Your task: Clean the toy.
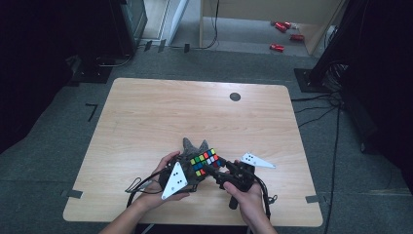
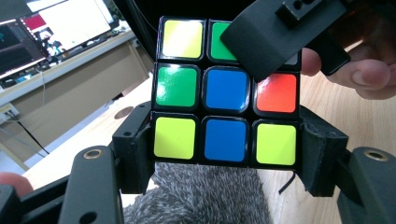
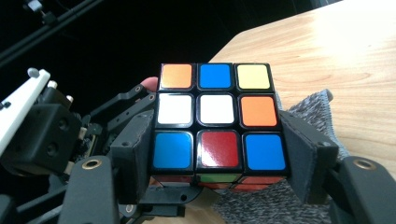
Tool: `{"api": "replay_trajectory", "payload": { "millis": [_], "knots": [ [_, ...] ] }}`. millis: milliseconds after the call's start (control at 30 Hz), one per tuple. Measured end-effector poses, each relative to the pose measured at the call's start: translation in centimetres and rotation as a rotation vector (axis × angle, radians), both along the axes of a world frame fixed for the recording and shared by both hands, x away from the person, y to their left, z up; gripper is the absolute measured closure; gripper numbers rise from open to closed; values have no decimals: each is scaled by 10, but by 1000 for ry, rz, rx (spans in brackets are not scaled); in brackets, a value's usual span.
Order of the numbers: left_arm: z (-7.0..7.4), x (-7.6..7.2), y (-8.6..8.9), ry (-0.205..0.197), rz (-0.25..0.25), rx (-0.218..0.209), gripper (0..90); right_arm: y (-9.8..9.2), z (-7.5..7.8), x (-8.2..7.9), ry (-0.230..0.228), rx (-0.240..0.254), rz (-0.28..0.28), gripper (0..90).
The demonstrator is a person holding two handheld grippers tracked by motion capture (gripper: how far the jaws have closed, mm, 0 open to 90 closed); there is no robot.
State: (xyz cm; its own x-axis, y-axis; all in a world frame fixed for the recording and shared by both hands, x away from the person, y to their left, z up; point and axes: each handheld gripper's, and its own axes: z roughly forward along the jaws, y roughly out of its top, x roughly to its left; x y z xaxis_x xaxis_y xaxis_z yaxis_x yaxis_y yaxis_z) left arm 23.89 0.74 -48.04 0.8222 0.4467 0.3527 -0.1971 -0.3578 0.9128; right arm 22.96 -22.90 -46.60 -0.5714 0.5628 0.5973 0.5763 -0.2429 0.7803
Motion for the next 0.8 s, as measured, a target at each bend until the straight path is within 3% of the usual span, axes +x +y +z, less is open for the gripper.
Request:
{"api": "replay_trajectory", "payload": {
  "millis": [100, 400, 567, 800],
  "knots": [
    [0, -1, 0, -8, -4, -5, 341, -2, -1, 1, 31, 42, 11, 350],
    [-1, 0, 1, 2, -19, -14, 344, -5, -7, 4, 74, 101, 33, 350],
    [1, -1, 2, -7, -20, -15, 351, -5, -5, 3, 51, 90, 38, 348],
    [3, 2, 8, 28, -19, -19, 353, -4, -4, 4, 1, 85, 38, 330]
  ]
}}
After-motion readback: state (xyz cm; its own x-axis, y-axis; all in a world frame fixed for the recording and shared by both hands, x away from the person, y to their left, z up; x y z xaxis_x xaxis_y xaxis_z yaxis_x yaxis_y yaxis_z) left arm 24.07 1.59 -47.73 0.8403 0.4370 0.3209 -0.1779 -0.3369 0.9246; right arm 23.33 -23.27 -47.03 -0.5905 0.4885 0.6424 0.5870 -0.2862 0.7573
